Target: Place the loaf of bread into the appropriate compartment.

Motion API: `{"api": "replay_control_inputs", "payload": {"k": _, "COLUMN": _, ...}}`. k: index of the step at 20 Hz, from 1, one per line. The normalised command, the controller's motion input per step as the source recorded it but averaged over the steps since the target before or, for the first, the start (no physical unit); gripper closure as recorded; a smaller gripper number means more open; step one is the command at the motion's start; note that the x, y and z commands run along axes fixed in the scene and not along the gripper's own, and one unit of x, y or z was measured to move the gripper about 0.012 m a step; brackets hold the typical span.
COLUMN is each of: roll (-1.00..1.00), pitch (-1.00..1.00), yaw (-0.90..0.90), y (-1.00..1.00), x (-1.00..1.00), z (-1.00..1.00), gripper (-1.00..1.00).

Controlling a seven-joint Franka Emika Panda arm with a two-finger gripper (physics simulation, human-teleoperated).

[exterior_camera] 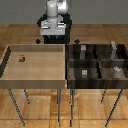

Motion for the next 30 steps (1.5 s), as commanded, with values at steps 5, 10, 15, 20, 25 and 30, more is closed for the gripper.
{"api": "replay_control_inputs", "payload": {"k": 5, "roll": 0.0, "pitch": 0.0, "yaw": 0.0, "y": -0.2, "x": 0.0, "z": 0.0, "gripper": -1.0}}
{"api": "replay_control_inputs", "payload": {"k": 10, "roll": 0.0, "pitch": 0.0, "yaw": 0.0, "y": -0.6, "x": 0.0, "z": 0.0, "gripper": -1.0}}
{"api": "replay_control_inputs", "payload": {"k": 15, "roll": 0.0, "pitch": 0.0, "yaw": 0.0, "y": -1.0, "x": 0.0, "z": 0.0, "gripper": -1.0}}
{"api": "replay_control_inputs", "payload": {"k": 20, "roll": 0.0, "pitch": 0.0, "yaw": 0.0, "y": -1.0, "x": 0.0, "z": 0.0, "gripper": -1.0}}
{"api": "replay_control_inputs", "payload": {"k": 25, "roll": 0.0, "pitch": 0.0, "yaw": 0.0, "y": -1.0, "x": 0.0, "z": 0.0, "gripper": -1.0}}
{"api": "replay_control_inputs", "payload": {"k": 30, "roll": 0.0, "pitch": 0.0, "yaw": 0.0, "y": -0.4, "x": 0.4, "z": 0.0, "gripper": -1.0}}
